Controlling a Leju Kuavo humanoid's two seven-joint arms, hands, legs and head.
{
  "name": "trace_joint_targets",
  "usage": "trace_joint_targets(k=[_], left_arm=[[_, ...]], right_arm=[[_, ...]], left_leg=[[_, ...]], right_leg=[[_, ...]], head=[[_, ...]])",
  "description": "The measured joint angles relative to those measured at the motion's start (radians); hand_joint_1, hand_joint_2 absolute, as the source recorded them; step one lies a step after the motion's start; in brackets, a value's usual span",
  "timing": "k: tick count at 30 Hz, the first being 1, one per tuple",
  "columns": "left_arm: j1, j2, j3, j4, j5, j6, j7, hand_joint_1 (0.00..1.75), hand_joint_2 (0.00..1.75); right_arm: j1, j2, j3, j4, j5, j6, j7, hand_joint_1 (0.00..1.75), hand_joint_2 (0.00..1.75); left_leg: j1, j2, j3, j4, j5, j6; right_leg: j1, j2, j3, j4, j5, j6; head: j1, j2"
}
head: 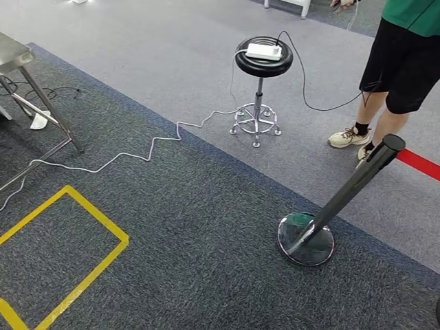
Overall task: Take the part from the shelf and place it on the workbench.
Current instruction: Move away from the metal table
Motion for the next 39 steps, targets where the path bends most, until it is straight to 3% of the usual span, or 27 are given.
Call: trace_joint_targets(k=[2, 4, 6, 7, 8, 10, 12, 13, 15, 17, 20, 21, 22, 24, 26, 28, 30, 31, 33, 35, 36, 37, 38, 39], left_arm=[[0.0, 0.001, 0.003, -0.004, 0.0, 0.002, 0.001, 0.0, 0.0], [0.005, 0.001, 0.007, -0.007, 0.0, 0.003, 0.001, 0.0, 0.0], [0.01, 0.001, 0.011, -0.008, -0.001, 0.003, 0.001, 0.0, 0.0], [0.01, 0.001, 0.012, -0.008, -0.001, 0.004, 0.001, 0.0, 0.0], [0.01, 0.001, 0.012, -0.008, -0.003, 0.004, 0.002, 0.0, 0.0], [0.01, 0.001, 0.012, -0.01, -0.009, 0.009, 0.006, 0.0, 0.0], [0.01, 0.003, 0.012, -0.012, -0.018, 0.02, 0.013, 0.0, 0.0], [0.009, 0.004, 0.013, -0.014, -0.022, 0.027, 0.017, 0.0, 0.0], [0.006, 0.004, 0.013, -0.015, -0.031, 0.038, 0.026, 0.0, 0.0], [0.003, 0.004, 0.013, -0.015, -0.037, 0.045, 0.036, 0.0, 0.0], [0.004, 0.003, 0.015, -0.015, -0.043, 0.046, 0.047, 0.0, 0.0], [0.005, 0.002, 0.016, -0.015, -0.044, 0.046, 0.049, 0.0, 0.0], [0.006, 0.001, 0.017, -0.015, -0.044, 0.045, 0.05, 0.0, 0.0], [0.007, -0.003, 0.018, -0.015, -0.045, 0.045, 0.05, 0.0, 0.0], [0.006, -0.005, 0.018, -0.015, -0.045, 0.045, 0.049, 0.0, 0.0], [0.004, -0.006, 0.019, -0.015, -0.045, 0.045, 0.049, 0.0, 0.0], [0.001, -0.007, 0.019, -0.015, -0.045, 0.045, 0.049, 0.0, 0.0], [-0.002, -0.007, 0.019, -0.015, -0.045, 0.045, 0.049, 0.0, 0.0], [-0.003, -0.008, 0.019, -0.015, -0.046, 0.045, 0.048, 0.0, 0.0], [0.001, -0.009, 0.019, -0.015, -0.046, 0.044, 0.047, 0.0, 0.0], [0.003, -0.009, 0.019, -0.015, -0.046, 0.043, 0.047, 0.0, 0.0], [0.004, -0.009, 0.02, -0.015, -0.046, 0.042, 0.047, 0.0, 0.0], [0.005, -0.01, 0.021, -0.015, -0.046, 0.04, 0.047, 0.0, 0.0], [0.004, -0.01, 0.022, -0.015, -0.046, 0.038, 0.047, 0.0, 0.0]], right_arm=[[0.004, -0.005, 0.0, 0.0, -0.002, 0.0, -0.003, 0.0, 0.0], [0.0, -0.006, 0.0, 0.0, -0.003, 0.001, -0.006, 0.0, 0.0], [-0.003, -0.007, 0.0, 0.0, -0.003, 0.001, -0.009, 0.0, 0.0], [-0.002, -0.008, 0.0, 0.0, -0.004, 0.001, -0.01, 0.0, 0.0], [-0.001, -0.009, 0.0, 0.0, -0.005, 0.001, -0.012, 0.0, 0.0], [0.0, -0.011, 0.0, 0.0, -0.007, 0.001, -0.016, 0.0, 0.0], [-0.004, -0.012, 0.0, 0.0, -0.009, 0.001, -0.019, 0.0, 0.0], [-0.005, -0.012, 0.0, 0.0, -0.009, 0.001, -0.02, 0.0, 0.0], [-0.004, -0.014, 0.0, 0.0, -0.009, 0.001, -0.021, 0.0, 0.0], [-0.002, -0.016, 0.0, 0.0, -0.008, 0.001, -0.021, 0.0, 0.0], [-0.006, -0.022, 0.0, 0.0, -0.013, 0.002, -0.027, 0.0, 0.0], [-0.007, -0.025, 0.0, 0.0, -0.016, 0.004, -0.029, 0.0, 0.0], [-0.007, -0.027, 0.0, 0.0, -0.021, 0.005, -0.032, 0.0, 0.0], [-0.005, -0.031, 0.0, 0.0, -0.036, 0.008, -0.039, 0.0, 0.0], [-0.005, -0.032, 0.0, 0.0, -0.055, 0.009, -0.045, 0.0, 0.0], [-0.006, -0.033, 0.0, 0.0, -0.067, 0.01, -0.049, 0.0, 0.0], [-0.001, -0.034, 0.0, 0.0, -0.07, 0.011, -0.05, 0.0, 0.0], [0.003, -0.034, 0.0, 0.0, -0.071, 0.012, -0.05, 0.0, 0.0], [0.004, -0.034, 0.0, 0.0, -0.074, 0.012, -0.05, 0.0, 0.0], [-0.001, -0.035, 0.0, 0.0, -0.085, 0.012, -0.052, 0.0, 0.0], [-0.003, -0.036, 0.0, 0.001, -0.093, 0.012, -0.053, 0.0, 0.0], [-0.003, -0.036, 0.0, 0.001, -0.102, 0.012, -0.054, 0.0, 0.0], [-0.002, -0.036, 0.0, 0.001, -0.11, 0.012, -0.055, 0.0, 0.0], [-0.001, -0.037, 0.0, 0.0, -0.117, 0.01, -0.056, 0.0, 0.0]], left_leg=[[0.001, 0.023, 0.003, -0.005, 0.005, 0.013], [-0.002, 0.049, 0.003, -0.006, 0.005, 0.02], [-0.005, 0.078, 0.003, -0.005, 0.004, 0.021], [-0.005, 0.091, 0.004, -0.005, 0.002, 0.021], [-0.005, 0.103, 0.007, -0.005, 0.001, 0.019], [-0.006, 0.123, 0.014, -0.004, -0.005, 0.011], [-0.011, 0.14, 0.02, -0.002, -0.012, 0.0], [-0.014, 0.147, 0.022, -0.002, -0.013, -0.006], [-0.013, 0.159, 0.026, -0.003, -0.015, -0.016], [-0.009, 0.136, 0.017, 0.02, -0.035, -0.026], [-0.008, 0.081, -0.063, 0.182, -0.123, -0.028], [-0.008, 0.076, -0.093, 0.237, -0.141, -0.027], [-0.008, 0.074, -0.112, 0.265, -0.14, -0.025], [-0.008, 0.066, -0.098, 0.219, -0.086, -0.02], [-0.005, 0.027, -0.044, 0.095, -0.021, -0.015], [-0.003, -0.003, -0.015, 0.024, -0.003, -0.011], [-0.005, 0.007, -0.012, 0.014, -0.001, -0.002], [-0.006, 0.016, -0.011, 0.011, 0.002, 0.005], [-0.005, 0.037, -0.01, 0.006, 0.007, 0.019], [-0.009, 0.062, -0.01, 0.006, 0.007, 0.026], [-0.01, 0.076, -0.01, 0.006, 0.006, 0.027], [-0.011, 0.089, -0.01, 0.006, 0.006, 0.027], [-0.011, 0.101, -0.009, 0.006, 0.005, 0.027], [-0.011, 0.112, -0.007, 0.006, 0.003, 0.024]], right_leg=[[0.001, -0.049, -0.02, 0.04, -0.027, 0.009], [0.002, -0.107, -0.075, 0.159, -0.094, 0.016], [0.001, -0.12, -0.125, 0.272, -0.142, 0.022], [0.001, -0.123, -0.127, 0.284, -0.139, 0.023], [0.0, -0.126, -0.107, 0.253, -0.119, 0.024], [0.001, -0.156, -0.029, 0.119, -0.062, 0.023], [0.001, -0.182, 0.025, 0.026, -0.034, 0.014], [0.003, -0.184, 0.029, 0.015, -0.033, 0.007], [0.004, -0.163, 0.024, 0.015, -0.029, -0.008], [0.003, -0.145, 0.022, 0.013, -0.026, -0.019], [0.003, -0.114, 0.017, 0.012, -0.021, -0.03], [0.004, -0.102, 0.015, 0.012, -0.019, -0.033], [0.005, -0.088, 0.014, 0.012, -0.018, -0.034], [0.005, -0.061, 0.013, 0.012, -0.016, -0.031], [0.005, -0.036, 0.01, 0.015, -0.012, -0.024], [0.006, -0.015, 0.003, 0.015, -0.008, -0.014], [0.003, 0.003, -0.004, 0.008, -0.002, -0.001], [0.002, -0.001, -0.006, 0.01, -0.003, 0.004], [0.004, -0.045, -0.031, 0.06, -0.036, 0.011], [0.006, -0.098, -0.089, 0.186, -0.105, 0.015], [0.005, -0.11, -0.116, 0.248, -0.133, 0.017], [0.005, -0.117, -0.131, 0.286, -0.144, 0.019], [0.004, -0.121, -0.127, 0.286, -0.137, 0.02], [0.003, -0.128, -0.1, 0.243, -0.113, 0.02]], head=[[0.007, 0.0], [0.016, 0.0], [0.018, 0.0], [0.019, 0.0], [0.019, 0.0], [0.02, 0.0], [0.019, 0.0], [0.018, 0.0], [0.012, 0.0], [0.01, 0.0], [0.003, 0.0], [0.002, 0.0], [0.002, 0.0], [0.002, 0.0], [0.001, 0.0], [0.0, 0.0], [-0.001, 0.0], [-0.001, 0.0], [0.005, 0.0], [0.011, 0.0], [0.012, 0.0], [0.012, 0.0], [0.013, 0.0], [0.013, 0.0]])
